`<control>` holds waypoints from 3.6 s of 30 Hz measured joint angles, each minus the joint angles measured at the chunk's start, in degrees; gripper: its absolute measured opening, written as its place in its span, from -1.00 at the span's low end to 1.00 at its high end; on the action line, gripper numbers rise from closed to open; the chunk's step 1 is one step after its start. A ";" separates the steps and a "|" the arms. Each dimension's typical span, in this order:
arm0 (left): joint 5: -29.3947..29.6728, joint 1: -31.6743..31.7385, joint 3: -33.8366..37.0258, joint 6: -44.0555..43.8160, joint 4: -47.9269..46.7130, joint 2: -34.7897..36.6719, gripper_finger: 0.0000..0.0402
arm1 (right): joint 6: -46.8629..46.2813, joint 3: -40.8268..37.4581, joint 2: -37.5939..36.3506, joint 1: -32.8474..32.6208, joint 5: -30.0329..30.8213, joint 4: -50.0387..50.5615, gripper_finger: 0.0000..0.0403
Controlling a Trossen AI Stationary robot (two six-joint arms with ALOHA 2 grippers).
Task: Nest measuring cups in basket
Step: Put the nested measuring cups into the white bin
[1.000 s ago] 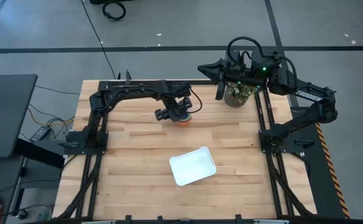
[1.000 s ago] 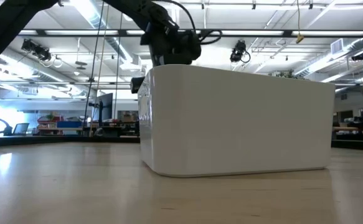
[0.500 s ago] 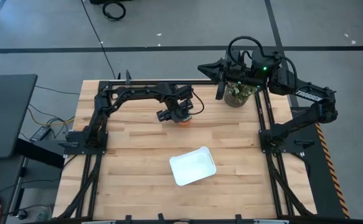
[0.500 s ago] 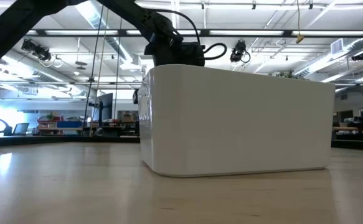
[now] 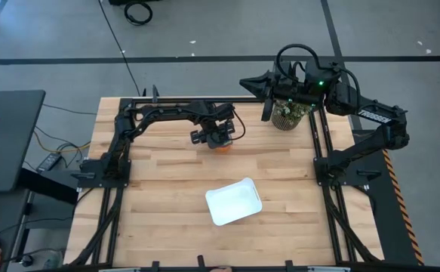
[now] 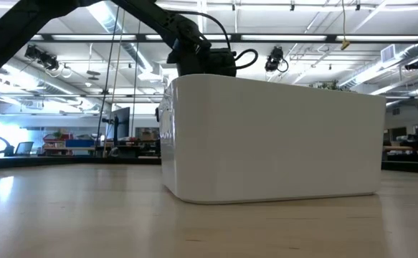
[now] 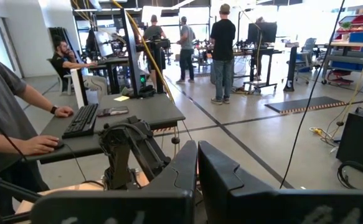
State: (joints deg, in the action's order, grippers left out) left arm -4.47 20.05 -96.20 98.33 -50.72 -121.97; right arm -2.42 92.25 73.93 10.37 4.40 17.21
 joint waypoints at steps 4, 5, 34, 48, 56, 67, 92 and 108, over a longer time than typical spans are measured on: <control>-0.01 0.08 0.02 -1.43 0.04 0.00 -0.05 | 0.00 0.00 0.00 0.00 0.00 0.00 -0.89; -0.02 0.12 0.02 -1.43 0.04 0.00 -0.11 | -0.01 0.00 0.00 0.00 0.00 0.00 -0.89; 2.35 -1.77 0.10 -4.21 -0.88 0.11 -0.54 | 0.00 0.00 0.00 0.00 0.00 0.00 -0.89; 2.15 -2.29 -3.10 -7.38 -7.60 -0.19 -0.64 | 0.00 0.00 0.00 0.00 0.00 0.02 -0.89; 2.24 -2.29 -3.15 -8.16 -6.14 -0.07 -0.75 | -0.02 0.00 0.00 0.00 0.00 0.02 -0.89; 2.73 -2.19 -5.10 -12.67 -6.11 -0.02 -0.68 | 0.00 0.00 0.00 0.00 0.02 0.01 -0.89; -1.75 -0.57 -5.90 -10.60 -9.00 0.04 0.00 | -0.02 0.00 0.00 -0.02 0.00 0.02 -0.89; 2.62 0.41 -6.03 -31.49 -6.76 1.88 -0.18 | 0.00 0.00 0.00 -0.02 0.00 0.02 -0.89</control>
State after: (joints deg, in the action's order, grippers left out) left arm -1.86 20.47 -102.24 66.85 -57.48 -120.09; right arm -2.42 92.25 73.93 10.35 4.40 17.23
